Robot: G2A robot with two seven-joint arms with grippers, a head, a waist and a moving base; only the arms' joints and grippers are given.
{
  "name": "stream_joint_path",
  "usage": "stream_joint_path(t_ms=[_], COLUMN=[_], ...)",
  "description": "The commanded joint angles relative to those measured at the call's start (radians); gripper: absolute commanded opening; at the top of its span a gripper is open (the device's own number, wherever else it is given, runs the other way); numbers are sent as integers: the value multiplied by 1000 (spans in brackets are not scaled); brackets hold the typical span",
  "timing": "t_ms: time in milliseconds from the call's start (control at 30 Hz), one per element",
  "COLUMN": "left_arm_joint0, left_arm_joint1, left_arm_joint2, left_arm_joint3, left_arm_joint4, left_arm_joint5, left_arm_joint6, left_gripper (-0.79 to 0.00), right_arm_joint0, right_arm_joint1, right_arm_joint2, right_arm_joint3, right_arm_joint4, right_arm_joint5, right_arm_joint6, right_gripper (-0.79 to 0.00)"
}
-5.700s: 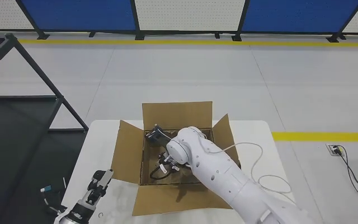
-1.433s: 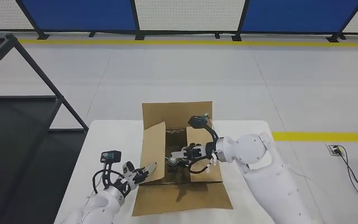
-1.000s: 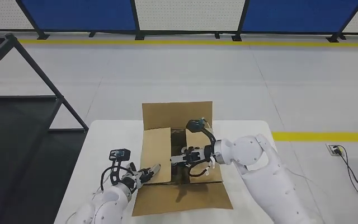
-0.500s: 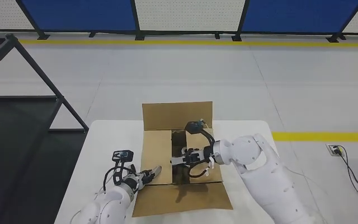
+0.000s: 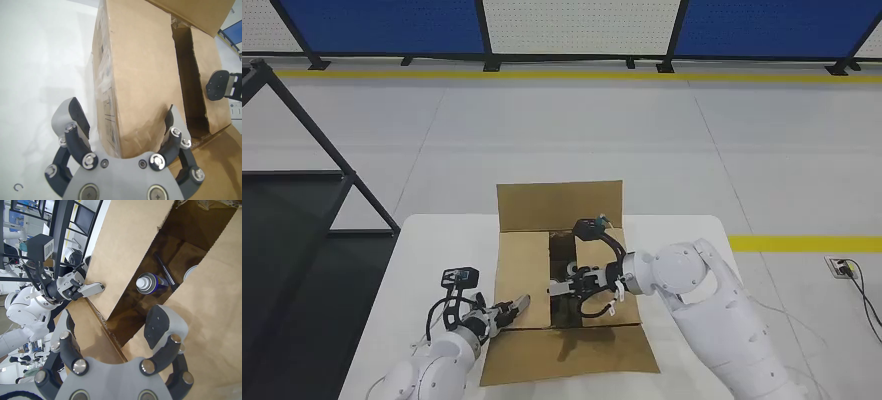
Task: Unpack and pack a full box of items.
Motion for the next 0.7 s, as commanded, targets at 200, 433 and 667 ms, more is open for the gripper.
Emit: stream_joint_path(t_ms=[200,433,667], left_arm_joint0=[51,122,219], left_arm_joint1=[6,11,16], left_arm_joint2=[-66,-183,-406], left_arm_joint3=[-83,-183,-228], left_arm_joint4=[-29,-156,-483], left_arm_joint5=[-14,-56,-212], left_arm_joint6=[7,30,45], left_gripper=[0,0,0], right_arm_joint0=[-19,-67,-153], right_arm_joint1=[14,39,78], right_arm_joint2=[23,101,236], right_arm_joint3=[-64,-183,-317], right_arm_joint4=[3,21,95], right_arm_joint5=[-5,-19,-111], right_arm_joint6=[-8,-5,78], right_gripper=[0,0,0])
